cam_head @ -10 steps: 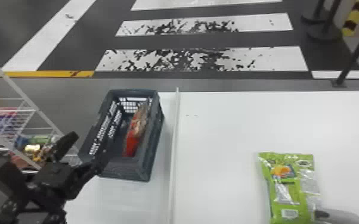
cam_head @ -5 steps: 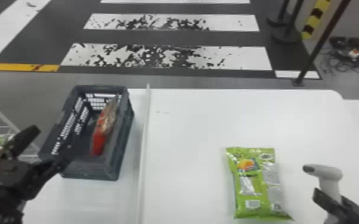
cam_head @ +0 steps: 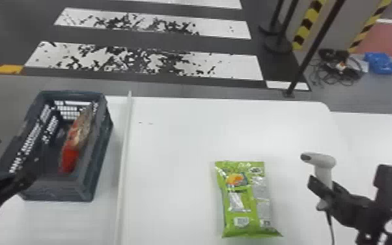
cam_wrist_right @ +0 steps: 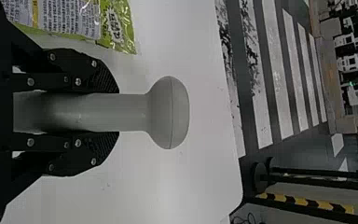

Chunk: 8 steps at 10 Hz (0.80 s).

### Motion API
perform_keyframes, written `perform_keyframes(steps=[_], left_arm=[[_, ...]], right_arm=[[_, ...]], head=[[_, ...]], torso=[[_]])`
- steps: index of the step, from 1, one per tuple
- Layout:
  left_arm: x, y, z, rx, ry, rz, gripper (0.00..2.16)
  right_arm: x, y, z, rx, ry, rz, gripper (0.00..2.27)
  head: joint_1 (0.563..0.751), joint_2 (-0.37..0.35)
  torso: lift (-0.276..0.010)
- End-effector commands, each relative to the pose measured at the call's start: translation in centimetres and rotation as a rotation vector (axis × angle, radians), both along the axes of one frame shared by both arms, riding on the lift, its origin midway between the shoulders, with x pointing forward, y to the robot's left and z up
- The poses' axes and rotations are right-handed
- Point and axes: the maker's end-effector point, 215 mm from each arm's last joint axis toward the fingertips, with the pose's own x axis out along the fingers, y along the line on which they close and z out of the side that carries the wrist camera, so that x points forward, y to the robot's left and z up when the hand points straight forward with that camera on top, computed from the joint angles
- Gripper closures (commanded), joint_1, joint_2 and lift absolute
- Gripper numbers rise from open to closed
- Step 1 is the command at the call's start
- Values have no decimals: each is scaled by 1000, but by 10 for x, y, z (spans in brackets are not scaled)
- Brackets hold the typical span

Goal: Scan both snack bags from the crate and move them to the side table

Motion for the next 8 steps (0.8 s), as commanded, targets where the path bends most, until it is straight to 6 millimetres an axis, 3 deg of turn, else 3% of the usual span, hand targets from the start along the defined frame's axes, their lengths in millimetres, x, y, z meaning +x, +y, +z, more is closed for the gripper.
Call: perform_keyframes(steps=[1,5,8], left_arm=[[-1,0,0,3,3,0,70],[-6,-3,-10,-4,37,-5,70],[-9,-3,-11,5,42,-5,70]], right_arm=[[2,-1,-27,12,48,16,2246],[12,-6,-68,-29,113,62,2246],[21,-34,-91,-67,146,51,2246]], head=[[695,-106],[695,-107],[695,-130]], torso=[[-29],[-29],[-29]])
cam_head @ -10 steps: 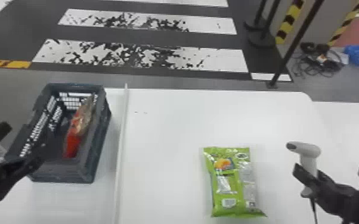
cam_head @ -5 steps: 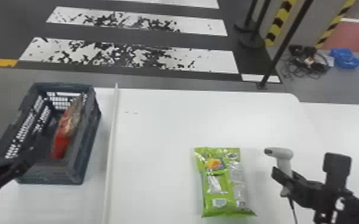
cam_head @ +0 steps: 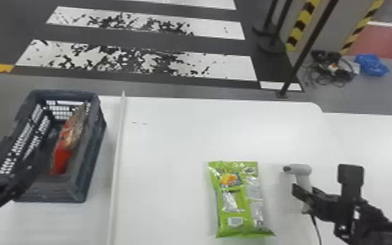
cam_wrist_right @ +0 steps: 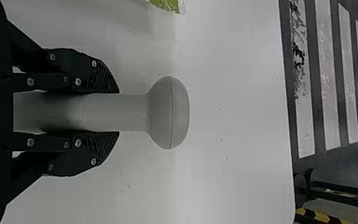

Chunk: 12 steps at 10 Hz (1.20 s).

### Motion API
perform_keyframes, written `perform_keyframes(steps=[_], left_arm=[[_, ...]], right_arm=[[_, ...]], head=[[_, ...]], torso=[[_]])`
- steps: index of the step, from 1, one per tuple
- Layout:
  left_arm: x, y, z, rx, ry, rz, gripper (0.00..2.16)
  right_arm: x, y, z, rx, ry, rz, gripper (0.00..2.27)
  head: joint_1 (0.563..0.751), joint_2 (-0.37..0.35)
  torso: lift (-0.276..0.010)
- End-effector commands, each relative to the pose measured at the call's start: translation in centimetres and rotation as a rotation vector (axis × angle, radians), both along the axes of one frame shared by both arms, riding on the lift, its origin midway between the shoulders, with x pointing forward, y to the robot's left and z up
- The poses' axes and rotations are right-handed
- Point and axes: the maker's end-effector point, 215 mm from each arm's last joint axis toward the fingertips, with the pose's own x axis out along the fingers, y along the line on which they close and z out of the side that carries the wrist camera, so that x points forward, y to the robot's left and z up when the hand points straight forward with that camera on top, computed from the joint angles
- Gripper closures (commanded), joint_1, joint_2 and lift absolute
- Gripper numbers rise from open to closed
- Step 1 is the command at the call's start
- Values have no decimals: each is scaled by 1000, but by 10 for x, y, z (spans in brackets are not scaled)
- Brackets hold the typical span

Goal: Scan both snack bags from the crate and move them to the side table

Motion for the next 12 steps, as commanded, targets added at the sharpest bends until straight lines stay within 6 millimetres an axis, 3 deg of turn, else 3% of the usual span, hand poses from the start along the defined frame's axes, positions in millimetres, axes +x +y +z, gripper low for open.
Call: perform_keyframes(steps=[1,4,5,6,7,9,10,12], left_arm=[[0,-1,0,5,-1,0,70],[0,-7,-1,5,-2,-4,70],[1,-10,-1,9,-1,-6,70],[1,-11,-1,9,-1,-6,70],[0,-10,-1,11,2,-6,70],[0,-9,0,12,-1,-4,70],[1,-8,0,13,-3,-1,70],[3,-9,1,11,-6,-3,70]], right_arm=[[2,-20,-7,-24,-1,-9,2246],[4,-37,-9,-31,-19,-4,2162],[5,-36,-10,-23,-18,-1,1717],[7,-33,-9,-26,-22,8,1018],[8,-32,-8,-27,-23,11,107],[6,-35,-7,-30,-19,-1,6],[2,-41,1,-39,-30,-20,33],[-11,-24,32,7,-77,-38,53]], head=[[695,-140],[695,-188],[695,-202],[695,-209],[695,-210],[695,-207],[695,-208],[695,-214]], torso=[[-29],[-29],[-29],[-29],[-29],[-29],[-29],[-29]])
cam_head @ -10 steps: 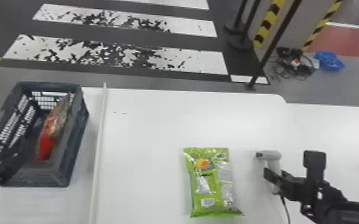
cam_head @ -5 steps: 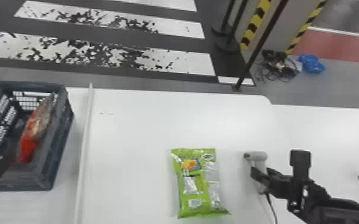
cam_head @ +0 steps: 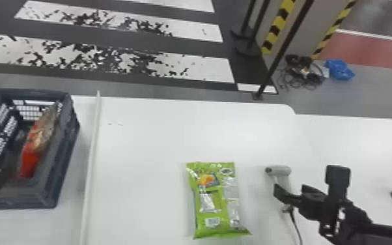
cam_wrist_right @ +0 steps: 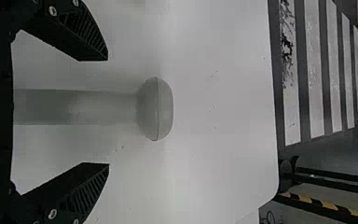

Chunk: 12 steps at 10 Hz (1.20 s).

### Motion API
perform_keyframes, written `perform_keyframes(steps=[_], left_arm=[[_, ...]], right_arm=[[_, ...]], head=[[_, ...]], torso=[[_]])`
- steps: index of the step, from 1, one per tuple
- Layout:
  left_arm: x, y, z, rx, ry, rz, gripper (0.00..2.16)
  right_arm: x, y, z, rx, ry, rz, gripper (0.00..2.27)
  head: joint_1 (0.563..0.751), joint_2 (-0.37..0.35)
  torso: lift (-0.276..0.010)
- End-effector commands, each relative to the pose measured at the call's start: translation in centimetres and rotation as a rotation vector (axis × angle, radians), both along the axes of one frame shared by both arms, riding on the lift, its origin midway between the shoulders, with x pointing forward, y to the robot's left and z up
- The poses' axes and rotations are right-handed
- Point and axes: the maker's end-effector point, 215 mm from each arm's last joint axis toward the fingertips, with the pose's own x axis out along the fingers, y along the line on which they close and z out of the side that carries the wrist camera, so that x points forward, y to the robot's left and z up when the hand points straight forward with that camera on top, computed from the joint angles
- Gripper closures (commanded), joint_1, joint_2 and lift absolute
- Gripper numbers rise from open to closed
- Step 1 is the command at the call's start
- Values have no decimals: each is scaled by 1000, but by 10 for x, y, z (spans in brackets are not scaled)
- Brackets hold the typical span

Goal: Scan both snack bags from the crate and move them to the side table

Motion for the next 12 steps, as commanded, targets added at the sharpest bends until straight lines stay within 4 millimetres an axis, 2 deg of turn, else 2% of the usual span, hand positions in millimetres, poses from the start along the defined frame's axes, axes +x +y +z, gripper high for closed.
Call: perform_keyframes(steps=[1,2,4,8,10,12], left_arm=[[1,-2,-1,-4,1,-2,70],[1,-1,-2,-4,1,-1,70],[0,0,-7,-6,11,0,70],[-2,-1,-9,-6,15,-4,70],[-2,-2,-9,-9,15,-4,70],[-3,-3,-11,-7,19,-5,70]], right_arm=[[-10,15,20,45,-25,-11,53],[-22,32,27,105,-22,-16,53],[-32,66,37,154,-41,11,53],[-57,136,20,354,106,122,76],[-60,149,15,435,186,149,87],[-60,149,6,532,249,142,87]], head=[[695,-203],[695,-196],[695,-158],[695,-45],[695,10],[695,27]], torso=[[-29],[-29],[-29],[-29],[-29],[-29]])
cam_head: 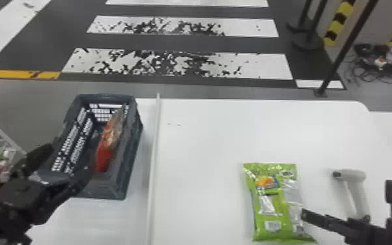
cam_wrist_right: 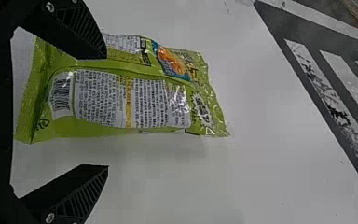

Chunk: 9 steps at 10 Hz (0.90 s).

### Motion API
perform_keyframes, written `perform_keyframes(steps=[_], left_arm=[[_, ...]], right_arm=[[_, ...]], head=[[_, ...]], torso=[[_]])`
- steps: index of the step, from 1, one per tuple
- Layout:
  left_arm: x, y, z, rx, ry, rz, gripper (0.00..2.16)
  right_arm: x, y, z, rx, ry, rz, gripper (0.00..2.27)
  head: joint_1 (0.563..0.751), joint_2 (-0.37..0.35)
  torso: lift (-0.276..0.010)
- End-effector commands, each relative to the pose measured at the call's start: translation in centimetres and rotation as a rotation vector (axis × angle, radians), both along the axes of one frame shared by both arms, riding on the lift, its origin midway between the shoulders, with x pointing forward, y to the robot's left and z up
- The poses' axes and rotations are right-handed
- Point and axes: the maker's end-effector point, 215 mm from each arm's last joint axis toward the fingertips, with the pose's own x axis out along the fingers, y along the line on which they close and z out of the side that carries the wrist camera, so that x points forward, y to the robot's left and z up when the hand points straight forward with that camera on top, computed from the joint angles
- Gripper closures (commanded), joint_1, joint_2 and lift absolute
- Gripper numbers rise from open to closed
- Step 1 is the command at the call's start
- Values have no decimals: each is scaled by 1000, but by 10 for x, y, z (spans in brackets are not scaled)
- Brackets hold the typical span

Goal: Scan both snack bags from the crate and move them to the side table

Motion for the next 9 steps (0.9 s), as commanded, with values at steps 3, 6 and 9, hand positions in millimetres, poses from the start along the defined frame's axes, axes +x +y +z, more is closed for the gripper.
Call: perform_keyframes(steps=[3,6,9], left_arm=[[0,0,-1,6,1,0,70],[0,0,-1,6,1,0,70],[-1,0,0,9,0,-1,70]], right_arm=[[-4,-11,-19,105,105,0,87],[-9,1,-18,164,133,31,87],[-13,23,-19,192,162,82,87]], head=[[695,22],[695,17],[695,48]], torso=[[-29],[-29],[-29]])
